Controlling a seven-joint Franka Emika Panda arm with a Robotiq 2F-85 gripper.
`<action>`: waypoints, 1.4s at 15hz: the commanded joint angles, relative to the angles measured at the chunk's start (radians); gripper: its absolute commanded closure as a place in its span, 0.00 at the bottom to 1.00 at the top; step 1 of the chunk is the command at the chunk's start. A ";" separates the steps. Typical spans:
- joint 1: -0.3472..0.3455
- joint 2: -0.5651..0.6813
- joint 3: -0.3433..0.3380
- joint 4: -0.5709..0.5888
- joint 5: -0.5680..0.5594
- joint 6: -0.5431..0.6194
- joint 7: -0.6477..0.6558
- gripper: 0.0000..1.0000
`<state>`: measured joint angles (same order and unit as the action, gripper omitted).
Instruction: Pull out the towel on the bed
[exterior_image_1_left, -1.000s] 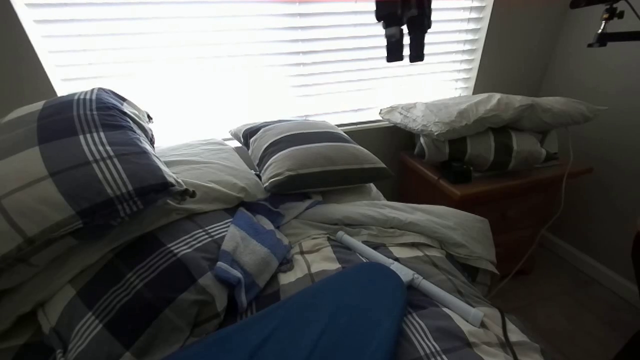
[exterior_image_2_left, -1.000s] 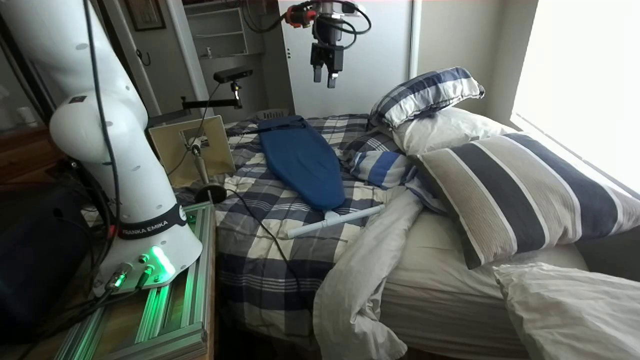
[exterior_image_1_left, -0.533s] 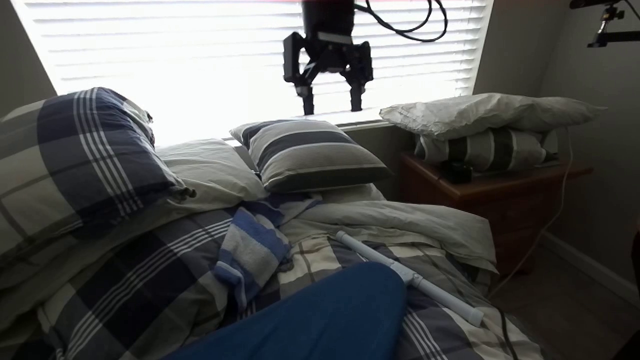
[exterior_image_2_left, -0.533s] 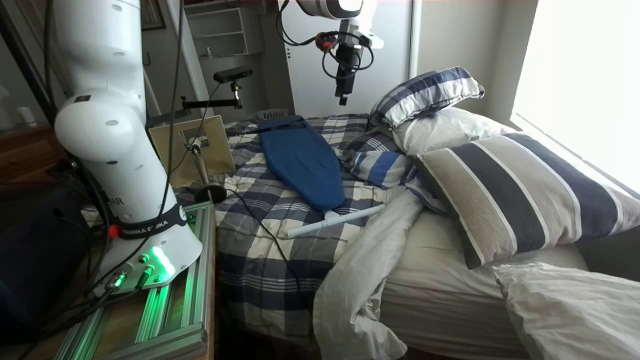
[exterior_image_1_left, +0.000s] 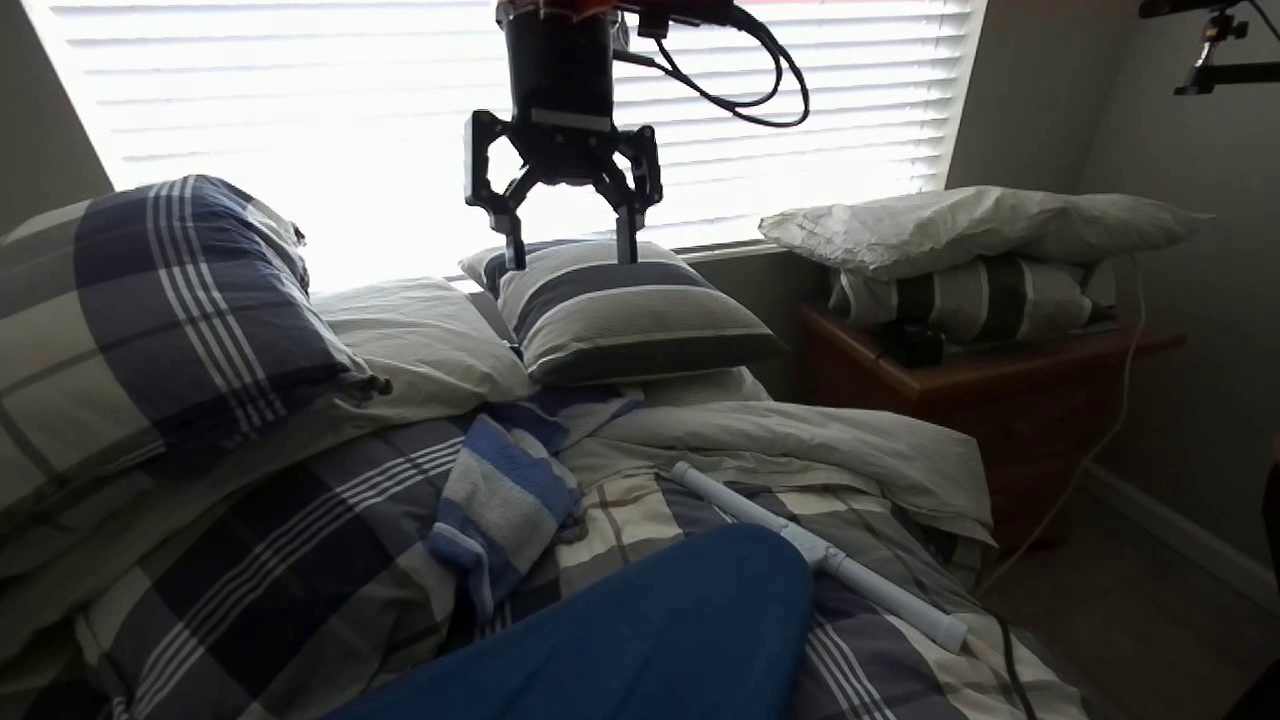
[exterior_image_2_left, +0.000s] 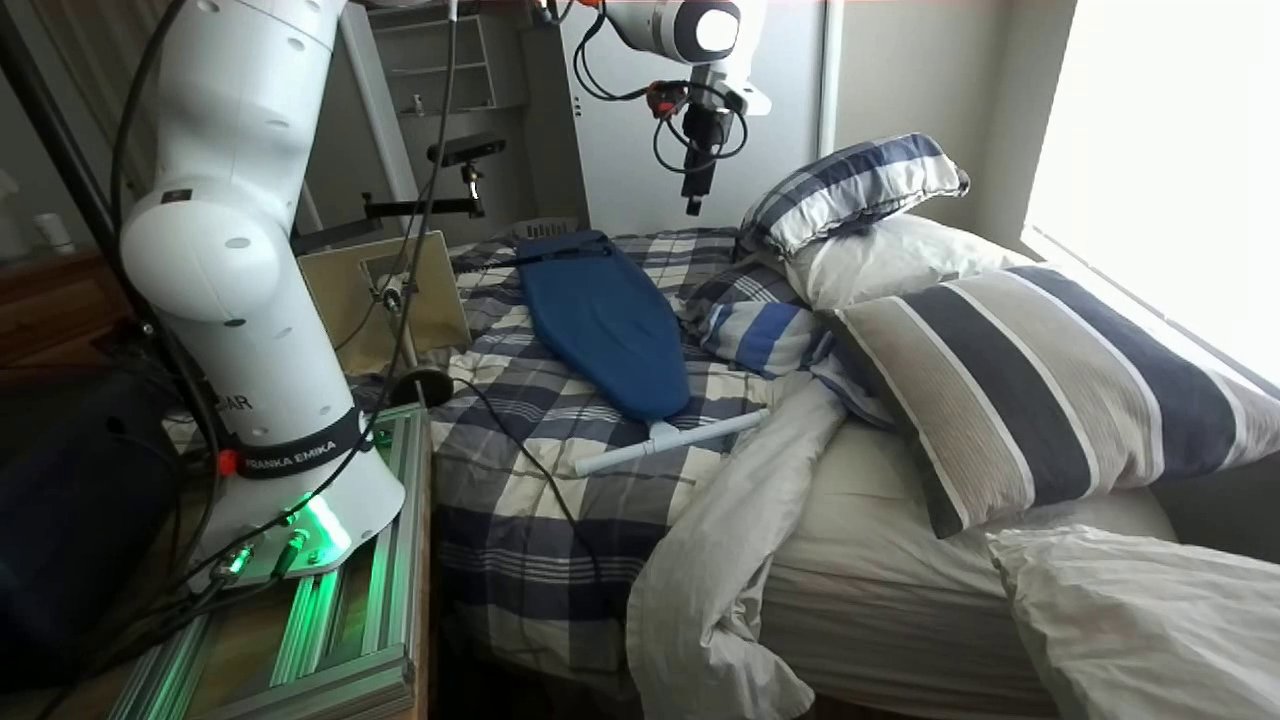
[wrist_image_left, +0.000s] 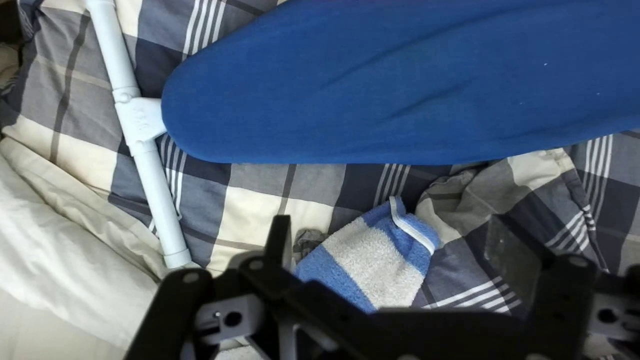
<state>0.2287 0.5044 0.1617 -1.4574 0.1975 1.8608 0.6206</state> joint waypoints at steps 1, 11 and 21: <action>0.016 0.000 -0.021 0.007 0.010 -0.005 -0.005 0.00; 0.016 0.000 -0.021 0.008 0.010 -0.006 -0.005 0.00; 0.049 0.202 -0.040 0.224 0.078 -0.023 0.303 0.00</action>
<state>0.2489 0.5844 0.1417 -1.3761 0.2293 1.8555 0.7909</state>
